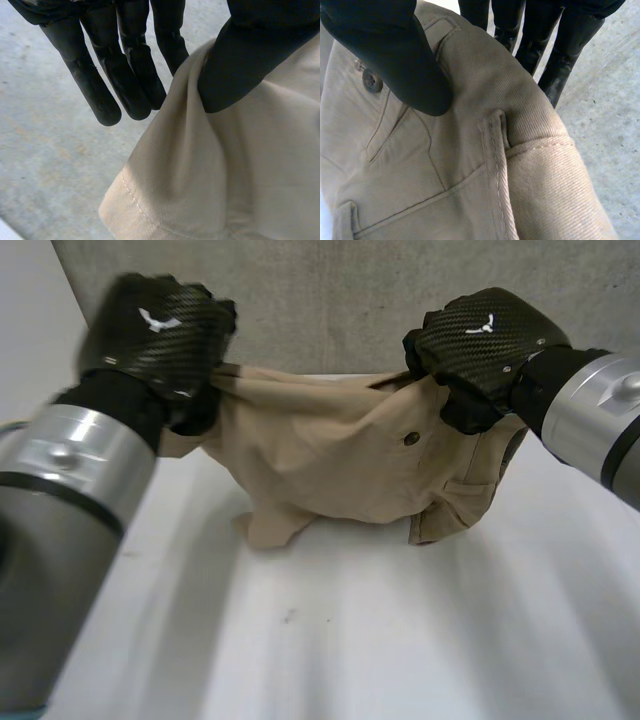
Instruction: Fold the shorts.
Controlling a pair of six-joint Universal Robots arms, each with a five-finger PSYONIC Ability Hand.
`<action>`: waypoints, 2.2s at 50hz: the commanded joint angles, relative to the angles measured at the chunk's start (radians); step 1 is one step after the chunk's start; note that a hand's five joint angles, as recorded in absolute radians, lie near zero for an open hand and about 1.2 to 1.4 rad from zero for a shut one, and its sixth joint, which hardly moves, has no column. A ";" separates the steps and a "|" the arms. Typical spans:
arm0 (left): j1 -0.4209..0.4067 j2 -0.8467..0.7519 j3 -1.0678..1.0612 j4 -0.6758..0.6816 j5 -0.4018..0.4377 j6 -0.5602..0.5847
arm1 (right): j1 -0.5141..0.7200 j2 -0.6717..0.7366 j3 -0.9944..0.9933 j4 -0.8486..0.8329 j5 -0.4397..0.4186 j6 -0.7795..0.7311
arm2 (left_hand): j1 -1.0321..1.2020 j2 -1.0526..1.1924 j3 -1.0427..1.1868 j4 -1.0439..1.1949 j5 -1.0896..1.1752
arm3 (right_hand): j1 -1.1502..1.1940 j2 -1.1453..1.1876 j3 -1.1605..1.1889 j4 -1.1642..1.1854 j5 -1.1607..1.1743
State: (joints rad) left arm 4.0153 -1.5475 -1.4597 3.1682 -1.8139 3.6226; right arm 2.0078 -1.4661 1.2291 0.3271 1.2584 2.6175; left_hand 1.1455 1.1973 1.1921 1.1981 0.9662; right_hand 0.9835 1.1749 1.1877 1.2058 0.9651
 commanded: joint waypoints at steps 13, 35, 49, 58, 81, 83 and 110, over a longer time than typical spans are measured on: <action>0.033 -0.160 0.065 -0.008 -0.044 0.008 | 0.006 0.215 -0.147 0.100 -0.002 -0.152 | 0.251 0.199 0.204 0.198 0.256 | 0.413 0.221 0.209 0.190 0.257; 0.126 -0.338 0.333 0.584 -0.019 0.094 | 0.006 0.308 -0.131 -0.855 0.099 -0.148 | 0.251 0.199 0.204 0.198 0.256 | 0.413 0.221 0.209 0.190 0.257; 0.048 -0.155 -0.297 0.345 -0.038 0.062 | 0.003 0.184 0.285 -0.344 -0.031 -0.158 | 0.251 0.199 0.204 0.198 0.256 | 0.413 0.221 0.209 0.190 0.257; -0.031 -0.143 -0.436 0.153 -0.136 -0.005 | 0.000 0.168 0.461 -0.226 -0.022 -0.220 | -0.288 -0.340 -0.335 -0.341 -0.283 | -0.495 -0.687 -0.700 -0.718 -0.651; 0.154 -0.034 -0.510 0.053 0.013 -0.030 | -0.176 0.130 0.487 -0.141 -0.053 0.053 | -0.762 -0.814 -0.808 -0.814 -0.757 | -0.611 -0.803 -0.815 -0.833 -0.767; 0.183 -0.042 -0.525 0.027 0.054 -0.056 | -0.175 0.136 0.498 -0.143 -0.065 0.021 | -0.759 -0.811 -0.805 -0.811 -0.754 | -0.576 -0.767 -0.780 -0.798 -0.732; 0.212 -0.194 -0.579 0.064 0.085 -0.173 | -0.175 0.288 0.532 -0.327 -0.093 -0.036 | -0.099 -0.151 -0.146 -0.152 -0.094 | 0.411 0.220 0.207 0.189 0.255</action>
State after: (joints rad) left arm 4.2292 -1.7194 -2.0376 3.1936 -1.7278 3.4484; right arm 1.8407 -1.1826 1.7636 0.0307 1.1628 2.5713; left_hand 0.6488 0.6336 0.6285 0.6328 0.4546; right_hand 0.5972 0.7047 0.7007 0.6983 0.5002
